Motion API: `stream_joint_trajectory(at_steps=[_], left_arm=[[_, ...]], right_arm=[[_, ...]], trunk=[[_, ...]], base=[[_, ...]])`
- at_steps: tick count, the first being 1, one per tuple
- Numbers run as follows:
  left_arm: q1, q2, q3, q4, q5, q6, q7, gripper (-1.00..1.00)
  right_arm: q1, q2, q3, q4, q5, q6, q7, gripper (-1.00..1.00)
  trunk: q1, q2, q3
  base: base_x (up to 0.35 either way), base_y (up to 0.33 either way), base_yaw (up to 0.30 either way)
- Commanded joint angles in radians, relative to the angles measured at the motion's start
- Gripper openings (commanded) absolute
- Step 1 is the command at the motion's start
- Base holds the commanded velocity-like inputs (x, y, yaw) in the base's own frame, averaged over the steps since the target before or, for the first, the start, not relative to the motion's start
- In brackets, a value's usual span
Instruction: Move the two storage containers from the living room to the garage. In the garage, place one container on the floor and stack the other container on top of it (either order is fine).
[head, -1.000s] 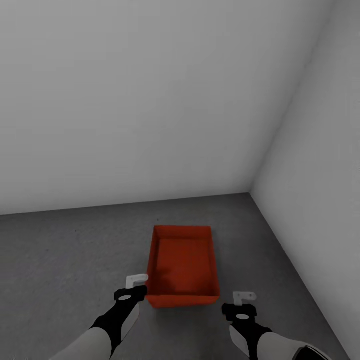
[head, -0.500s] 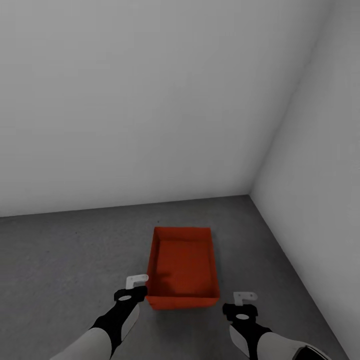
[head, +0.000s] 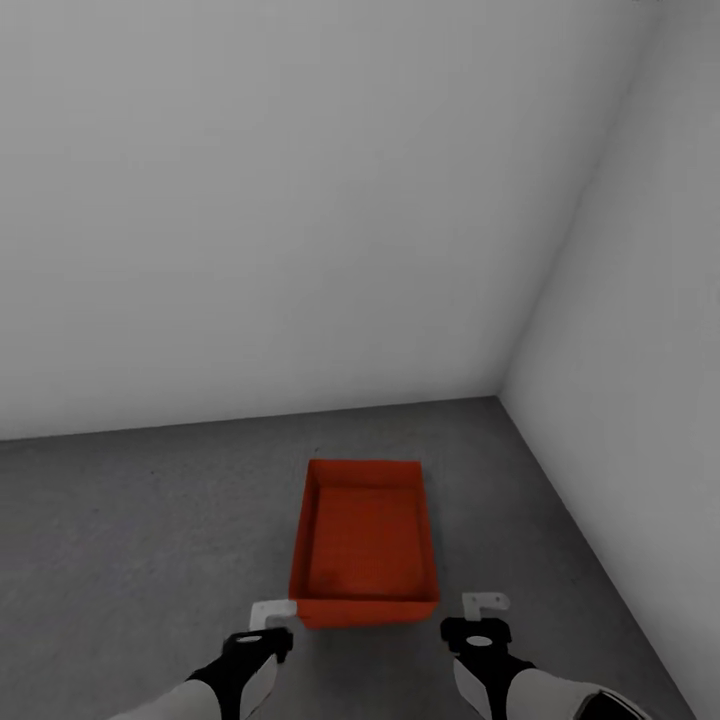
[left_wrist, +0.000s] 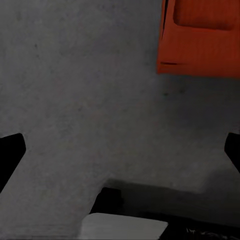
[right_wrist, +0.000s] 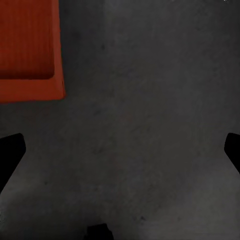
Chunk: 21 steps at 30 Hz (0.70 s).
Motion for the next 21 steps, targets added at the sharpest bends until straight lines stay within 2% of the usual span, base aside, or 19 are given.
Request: stream_joint_trajectory(at_steps=[1, 4, 13, 16, 21], left_arm=[[0.000, 0.000, -0.001, 0.026, 0.006, 0.002, 0.003, 1.00], [0.001, 0.001, -0.001, 0.071, 0.009, -0.019, 0.003, 1.00], [0.018, 0.011, 0.001, 0.105, 0.012, -0.056, 0.003, 1.00], [0.028, 0.015, 0.001, 0.106, 0.016, -0.057, 0.001, 1.00], [0.085, 0.023, 0.001, 0.106, 0.039, -0.057, -0.025, 1.00]], right_arm=[[-0.001, 0.003, 0.008, 0.003, -0.010, -0.003, -0.001, 1.00], [0.007, 0.005, 0.008, 0.004, -0.010, -0.003, 0.000, 1.00], [0.165, 0.009, 0.009, 0.005, -0.006, -0.005, 0.021, 1.00], [0.198, 0.008, 0.009, 0.005, -0.005, -0.004, 0.033, 1.00], [0.265, 0.008, 0.009, 0.005, -0.004, -0.001, 0.107, 1.00]], trunk=[[0.000, -0.001, 0.001], [0.000, -0.001, 0.005], [0.000, -0.001, 0.019], [0.000, -0.001, 0.024], [0.000, -0.001, 0.032]], base=[[0.000, 0.000, 0.000], [0.000, 0.000, 0.000], [0.000, 0.000, 0.000], [0.000, 0.000, 0.000], [0.000, 0.000, 0.000]])
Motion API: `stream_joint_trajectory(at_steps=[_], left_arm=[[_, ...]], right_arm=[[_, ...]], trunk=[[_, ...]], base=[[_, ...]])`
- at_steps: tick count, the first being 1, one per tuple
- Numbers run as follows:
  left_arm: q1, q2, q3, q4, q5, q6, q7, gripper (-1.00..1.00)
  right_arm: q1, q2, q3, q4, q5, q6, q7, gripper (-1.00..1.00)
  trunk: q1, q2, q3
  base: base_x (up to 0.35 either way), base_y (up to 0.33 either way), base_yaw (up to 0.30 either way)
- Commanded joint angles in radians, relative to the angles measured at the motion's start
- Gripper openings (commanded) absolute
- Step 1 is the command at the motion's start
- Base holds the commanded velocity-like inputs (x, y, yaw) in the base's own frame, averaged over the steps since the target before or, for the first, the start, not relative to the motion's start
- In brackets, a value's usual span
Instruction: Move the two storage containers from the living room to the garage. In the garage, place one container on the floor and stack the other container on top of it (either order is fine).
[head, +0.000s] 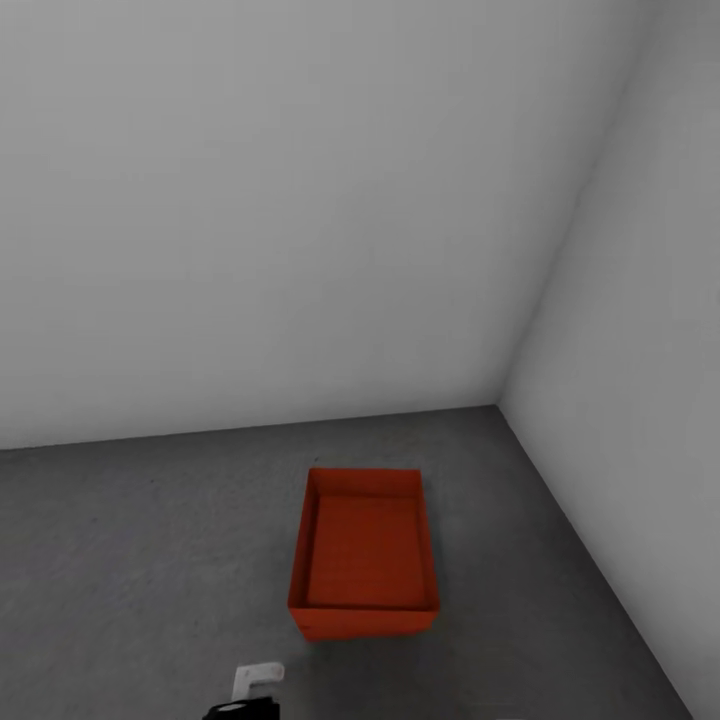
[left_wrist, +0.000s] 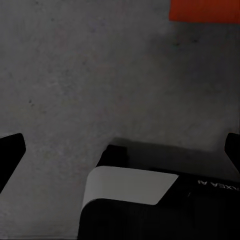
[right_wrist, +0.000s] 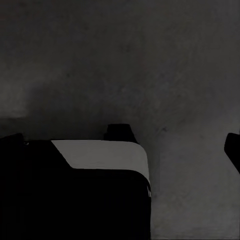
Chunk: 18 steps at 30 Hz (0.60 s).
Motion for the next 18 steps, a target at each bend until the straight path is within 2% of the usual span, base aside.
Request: stream_joint_trajectory(at_steps=[1, 5, 10, 14, 18], left_arm=[[0.006, 0.000, -0.001, 0.000, 0.011, 0.000, -0.003, 1.00], [0.052, 0.005, -0.001, 0.000, 0.025, 0.000, -0.026, 1.00], [0.107, 0.013, -0.001, 0.000, 0.035, -0.001, -0.032, 1.00], [0.145, 0.016, -0.001, 0.000, 0.039, -0.021, -0.033, 1.00], [0.157, 0.016, -0.001, 0.000, 0.039, -0.041, -0.032, 1.00]], right_arm=[[0.006, 0.001, 0.009, 0.002, -0.008, -0.004, 0.009, 1.00], [0.051, 0.000, 0.009, 0.002, 0.013, -0.004, 0.066, 1.00], [0.101, 0.002, 0.009, 0.002, 0.034, -0.009, 0.086, 1.00], [0.115, 0.001, 0.009, 0.002, 0.039, -0.011, 0.089, 1.00], [0.118, 0.001, 0.009, 0.003, 0.039, -0.012, 0.090, 1.00]], trunk=[[0.000, -0.001, 0.001], [0.000, -0.001, 0.007], [0.000, -0.001, 0.015], [0.000, -0.001, 0.021], [0.000, -0.001, 0.027]], base=[[0.000, 0.000, 0.000], [0.000, 0.000, 0.000], [0.000, 0.000, 0.000], [0.000, 0.000, 0.000], [0.000, 0.000, 0.000]])
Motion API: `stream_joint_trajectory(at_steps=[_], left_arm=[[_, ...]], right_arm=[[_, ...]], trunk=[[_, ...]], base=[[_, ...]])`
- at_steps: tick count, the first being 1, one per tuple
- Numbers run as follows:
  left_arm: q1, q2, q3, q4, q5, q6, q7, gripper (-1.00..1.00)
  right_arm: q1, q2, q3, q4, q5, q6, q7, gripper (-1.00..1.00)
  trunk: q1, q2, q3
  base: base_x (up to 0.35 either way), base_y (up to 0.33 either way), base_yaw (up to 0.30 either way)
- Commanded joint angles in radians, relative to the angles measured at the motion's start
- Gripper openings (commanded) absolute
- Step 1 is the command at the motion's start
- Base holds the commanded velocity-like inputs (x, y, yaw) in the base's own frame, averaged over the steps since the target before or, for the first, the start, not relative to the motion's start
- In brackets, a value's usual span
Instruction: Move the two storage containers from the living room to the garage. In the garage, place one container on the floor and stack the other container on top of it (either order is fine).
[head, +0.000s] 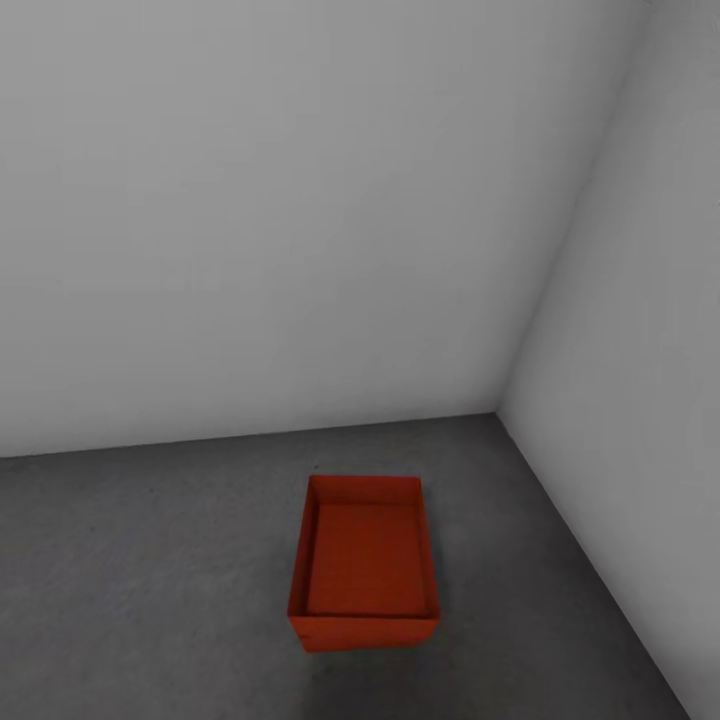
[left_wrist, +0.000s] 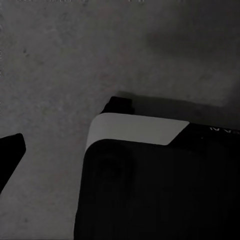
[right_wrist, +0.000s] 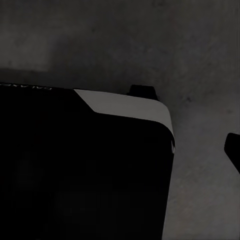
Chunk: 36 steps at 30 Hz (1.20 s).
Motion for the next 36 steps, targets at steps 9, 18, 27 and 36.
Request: stream_joint_trajectory(at_steps=[9, 18, 27, 36], left_arm=[[0.004, -0.003, 0.000, 0.000, 0.010, -0.005, 0.001, 1.00], [0.005, -0.005, 0.000, 0.001, 0.010, -0.007, 0.000, 1.00], [0.038, 0.011, 0.000, 0.000, 0.011, -0.010, -0.053, 1.00], [0.041, 0.023, 0.000, 0.000, 0.010, -0.011, -0.104, 1.00]], right_arm=[[0.000, 0.001, 0.008, 0.002, -0.009, -0.004, -0.001, 1.00], [0.002, 0.002, 0.007, 0.006, -0.013, 0.002, 0.015, 1.00], [0.033, 0.002, 0.008, 0.015, -0.014, 0.008, 0.065, 1.00], [0.043, 0.002, 0.007, 0.016, -0.015, 0.005, 0.068, 1.00]], trunk=[[0.000, -0.001, 0.013], [0.000, -0.001, 0.027], [0.000, -0.001, 0.041], [0.000, -0.001, 0.054]], base=[[0.000, 0.000, 0.000], [0.000, 0.000, 0.000], [0.000, 0.000, 0.000], [0.000, 0.000, 0.000]])
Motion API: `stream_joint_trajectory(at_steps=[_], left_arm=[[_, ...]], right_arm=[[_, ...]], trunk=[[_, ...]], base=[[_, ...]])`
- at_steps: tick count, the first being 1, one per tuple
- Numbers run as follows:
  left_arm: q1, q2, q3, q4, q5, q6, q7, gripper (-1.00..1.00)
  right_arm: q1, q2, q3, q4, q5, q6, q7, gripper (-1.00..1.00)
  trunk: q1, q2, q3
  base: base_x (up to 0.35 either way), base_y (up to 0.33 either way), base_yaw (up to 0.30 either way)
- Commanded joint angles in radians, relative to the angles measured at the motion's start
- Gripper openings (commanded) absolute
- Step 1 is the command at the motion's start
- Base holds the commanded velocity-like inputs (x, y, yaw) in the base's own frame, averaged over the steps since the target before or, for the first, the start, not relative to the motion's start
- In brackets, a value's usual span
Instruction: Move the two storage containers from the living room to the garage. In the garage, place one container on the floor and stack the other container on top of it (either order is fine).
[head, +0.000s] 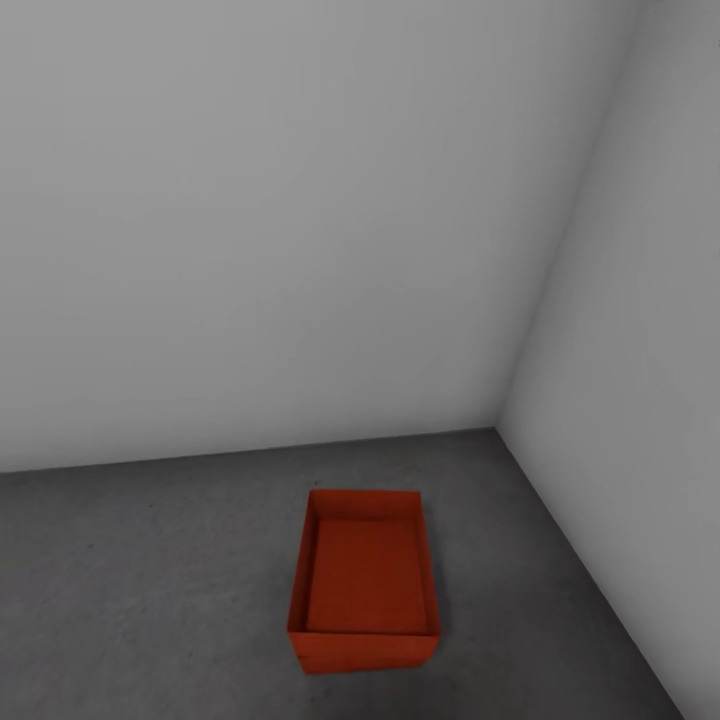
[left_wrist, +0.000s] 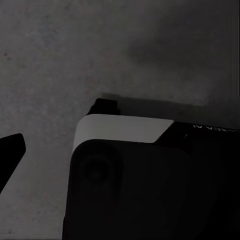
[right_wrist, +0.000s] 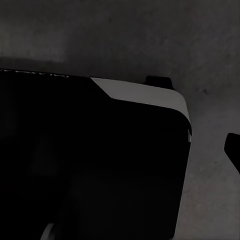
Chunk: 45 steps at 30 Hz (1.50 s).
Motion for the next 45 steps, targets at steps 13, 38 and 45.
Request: stream_joint_trajectory(at_steps=[13, 38, 45], left_arm=[[0.000, -0.003, 0.000, 0.001, 0.007, -0.006, -0.001, 1.00], [0.000, 0.003, 0.000, 0.001, 0.010, 0.004, -0.116, 1.00], [0.001, 0.003, 0.000, 0.001, 0.011, 0.003, -0.118, 1.00]], right_arm=[[0.002, 0.001, 0.008, 0.003, -0.009, -0.006, -0.001, 1.00], [0.002, 0.001, 0.008, 0.003, -0.009, -0.011, 0.001, 1.00], [0.001, -0.002, 0.008, 0.003, -0.010, -0.011, 0.000, 1.00]], trunk=[[0.000, -0.001, 0.019], [0.000, -0.001, 0.047], [0.000, -0.001, 0.047]], base=[[0.000, 0.000, 0.000], [0.000, 0.000, 0.000], [0.000, 0.000, 0.000]])
